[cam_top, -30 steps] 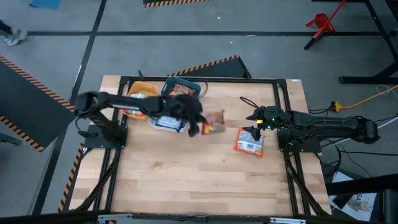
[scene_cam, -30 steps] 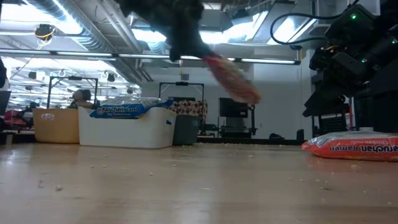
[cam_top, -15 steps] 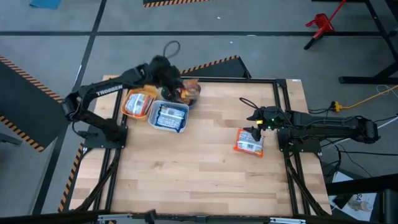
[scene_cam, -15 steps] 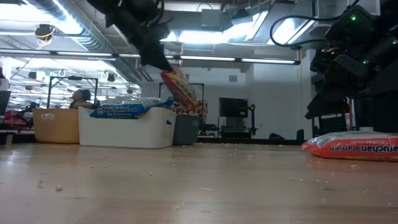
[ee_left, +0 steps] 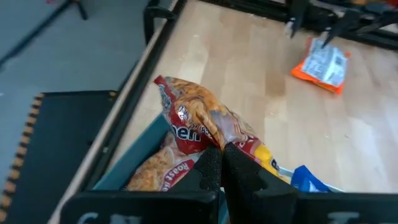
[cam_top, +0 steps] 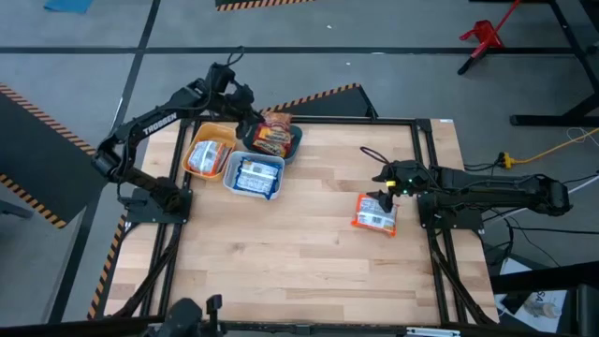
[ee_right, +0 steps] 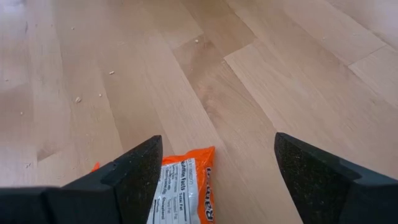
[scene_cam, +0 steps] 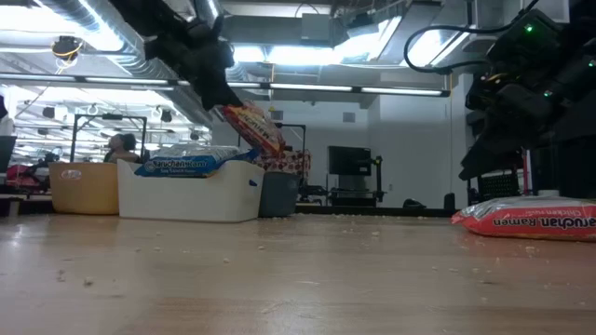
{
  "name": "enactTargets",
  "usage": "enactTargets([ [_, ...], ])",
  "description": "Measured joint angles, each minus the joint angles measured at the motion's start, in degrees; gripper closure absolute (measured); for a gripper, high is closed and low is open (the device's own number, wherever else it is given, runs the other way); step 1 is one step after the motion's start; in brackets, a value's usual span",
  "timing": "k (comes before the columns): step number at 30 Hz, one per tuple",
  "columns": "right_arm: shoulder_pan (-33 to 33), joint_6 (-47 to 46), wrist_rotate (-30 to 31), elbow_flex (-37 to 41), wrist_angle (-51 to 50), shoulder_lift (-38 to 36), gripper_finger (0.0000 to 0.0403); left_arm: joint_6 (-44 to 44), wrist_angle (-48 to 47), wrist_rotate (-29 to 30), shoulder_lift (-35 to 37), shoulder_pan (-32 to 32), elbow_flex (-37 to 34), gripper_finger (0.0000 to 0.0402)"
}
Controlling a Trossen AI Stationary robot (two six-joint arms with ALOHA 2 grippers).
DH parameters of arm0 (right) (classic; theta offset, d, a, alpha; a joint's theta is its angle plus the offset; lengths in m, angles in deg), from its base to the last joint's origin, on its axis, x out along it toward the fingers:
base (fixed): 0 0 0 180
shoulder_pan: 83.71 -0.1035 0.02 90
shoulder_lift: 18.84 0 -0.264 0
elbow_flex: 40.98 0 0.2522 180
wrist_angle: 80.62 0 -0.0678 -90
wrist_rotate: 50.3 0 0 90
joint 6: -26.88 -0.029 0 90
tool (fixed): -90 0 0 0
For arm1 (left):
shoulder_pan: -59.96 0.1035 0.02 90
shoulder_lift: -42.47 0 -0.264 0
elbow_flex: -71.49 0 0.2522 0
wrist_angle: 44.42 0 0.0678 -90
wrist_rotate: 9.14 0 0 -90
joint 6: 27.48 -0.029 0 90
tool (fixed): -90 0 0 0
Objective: Sort Maruchan noodles
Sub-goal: Put the red noodle into the blue bin
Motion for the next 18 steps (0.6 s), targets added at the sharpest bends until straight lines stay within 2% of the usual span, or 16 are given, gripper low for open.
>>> enactTargets([
  [11,0.0,0.0,1.2,0.0,0.0,0.0,0.0107,-4.1,-0.2,-7.9,-9.3,2.3,0.0,0.0401],
  [18,0.0,0.0,1.2,0.0,0.0,0.0,0.0107,-5.5,0.0,-7.7,-13.0,5.6,0.0,0.0401],
])
